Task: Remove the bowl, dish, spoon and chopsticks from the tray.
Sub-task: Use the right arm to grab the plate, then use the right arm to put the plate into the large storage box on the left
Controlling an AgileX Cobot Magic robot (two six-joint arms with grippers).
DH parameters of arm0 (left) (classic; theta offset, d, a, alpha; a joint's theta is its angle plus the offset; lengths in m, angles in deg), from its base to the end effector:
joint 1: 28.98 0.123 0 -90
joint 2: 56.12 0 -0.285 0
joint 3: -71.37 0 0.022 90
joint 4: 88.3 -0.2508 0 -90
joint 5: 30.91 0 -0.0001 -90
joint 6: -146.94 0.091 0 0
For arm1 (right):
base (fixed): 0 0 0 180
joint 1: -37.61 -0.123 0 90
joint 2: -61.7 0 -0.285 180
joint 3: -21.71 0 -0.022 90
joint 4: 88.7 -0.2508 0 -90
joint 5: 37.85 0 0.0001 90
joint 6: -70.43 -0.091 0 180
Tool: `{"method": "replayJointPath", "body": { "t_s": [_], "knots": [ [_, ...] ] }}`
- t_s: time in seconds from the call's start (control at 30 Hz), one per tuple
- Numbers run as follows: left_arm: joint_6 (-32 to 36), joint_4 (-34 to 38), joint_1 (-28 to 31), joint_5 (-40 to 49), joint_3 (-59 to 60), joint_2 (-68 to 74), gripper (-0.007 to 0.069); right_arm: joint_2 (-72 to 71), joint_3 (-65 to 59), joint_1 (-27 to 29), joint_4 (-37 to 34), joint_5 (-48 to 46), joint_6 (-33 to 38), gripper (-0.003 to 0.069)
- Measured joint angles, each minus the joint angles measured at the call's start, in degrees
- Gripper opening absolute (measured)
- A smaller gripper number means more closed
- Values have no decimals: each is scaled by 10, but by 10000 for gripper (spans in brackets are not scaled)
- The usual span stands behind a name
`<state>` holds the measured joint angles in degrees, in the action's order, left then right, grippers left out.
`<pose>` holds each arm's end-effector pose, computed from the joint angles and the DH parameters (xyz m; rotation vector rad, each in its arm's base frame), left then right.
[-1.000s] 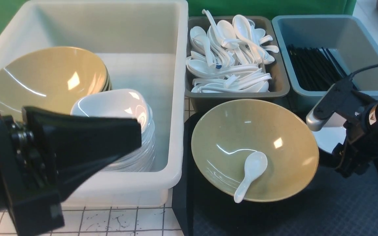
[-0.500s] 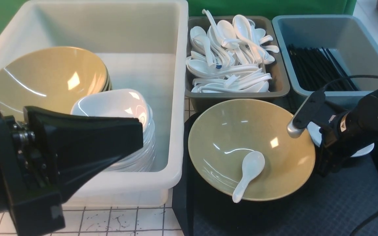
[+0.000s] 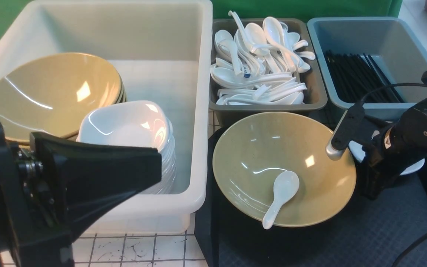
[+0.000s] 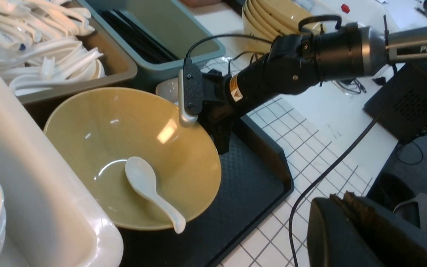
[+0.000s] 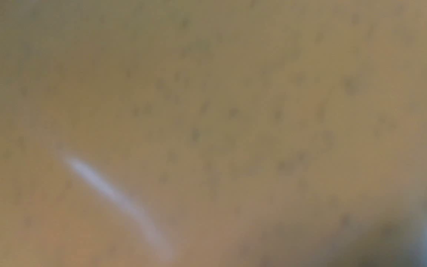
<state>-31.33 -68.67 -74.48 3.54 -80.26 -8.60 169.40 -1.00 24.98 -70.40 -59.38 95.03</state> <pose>0.0787 -0.1048 0.3869 0.6607 1.8813 -0.8794 0.3299 0.0631 0.1696 -1.1794 2.3857 -0.3220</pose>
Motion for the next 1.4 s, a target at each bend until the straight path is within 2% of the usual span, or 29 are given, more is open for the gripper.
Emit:
{"method": "replayJointPath", "body": {
  "t_s": [0.1, 0.2, 0.4, 0.57, 0.63, 0.7, 0.83, 0.9, 1.07, 1.23, 1.4],
  "knots": [
    [0, -3, 0, 6, 0, 0, 0, -24, 0, -2, -2, -34, -5, 129],
    [0, -12, 0, 8, 0, 0, 0, -85, -3, -24, -16, -125, -35, 56],
    [0, -29, 0, 12, 0, 0, 0, -209, -8, -73, -33, -275, -92, 50],
    [-2, -62, 0, 21, 0, 0, 0, -291, 35, -136, -39, -338, -109, 50],
    [-26, -106, 0, 30, -1, -2, 0, -303, 81, -185, -58, -342, -76, 50],
    [-82, -160, 2, 50, -5, -5, 0, -304, 126, -240, -77, -323, -33, 50],
    [-228, -296, 5, 115, -15, -29, 0, -265, 219, -359, -93, -227, 76, 50],
    [-283, -340, 5, 146, -15, -49, 0, -225, 263, -398, -95, -183, 121, 50],
    [-357, -392, 5, 194, -15, -121, 0, -93, 366, -440, -96, -144, 197, 50],
    [-365, -389, 5, 226, -20, -181, 0, 34, 457, -446, -97, -160, 252, 50],
    [-363, -388, 5, 254, -21, -192, 0, 85, 490, -446, -95, -169, 269, 50]
  ]
}}
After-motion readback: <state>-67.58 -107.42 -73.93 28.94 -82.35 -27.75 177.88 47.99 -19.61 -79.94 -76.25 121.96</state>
